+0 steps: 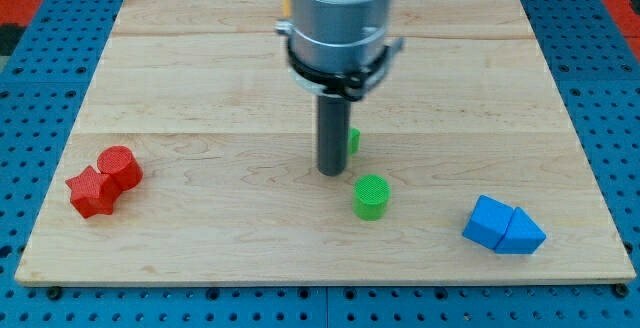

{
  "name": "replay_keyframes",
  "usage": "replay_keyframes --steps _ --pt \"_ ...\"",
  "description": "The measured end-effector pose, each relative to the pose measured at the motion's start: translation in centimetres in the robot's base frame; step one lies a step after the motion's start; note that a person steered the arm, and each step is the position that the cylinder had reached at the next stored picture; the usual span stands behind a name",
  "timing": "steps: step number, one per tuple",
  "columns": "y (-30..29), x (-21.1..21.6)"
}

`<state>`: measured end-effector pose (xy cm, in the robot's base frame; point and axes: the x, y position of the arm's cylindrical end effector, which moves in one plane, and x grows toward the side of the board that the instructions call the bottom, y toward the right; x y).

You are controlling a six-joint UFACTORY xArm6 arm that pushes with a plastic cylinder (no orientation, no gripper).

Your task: Push the green star towards the center left side of the board

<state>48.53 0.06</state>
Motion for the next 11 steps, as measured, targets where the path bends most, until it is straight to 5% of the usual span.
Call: replay_keyframes --steps 2,4,6,9,11 --pt "8.7 -1.0" --pt "-1.7 -5.7" --pt "-12.5 -4.2" --pt "-13.7 -2.8" --pt "-22.3 -7.4"
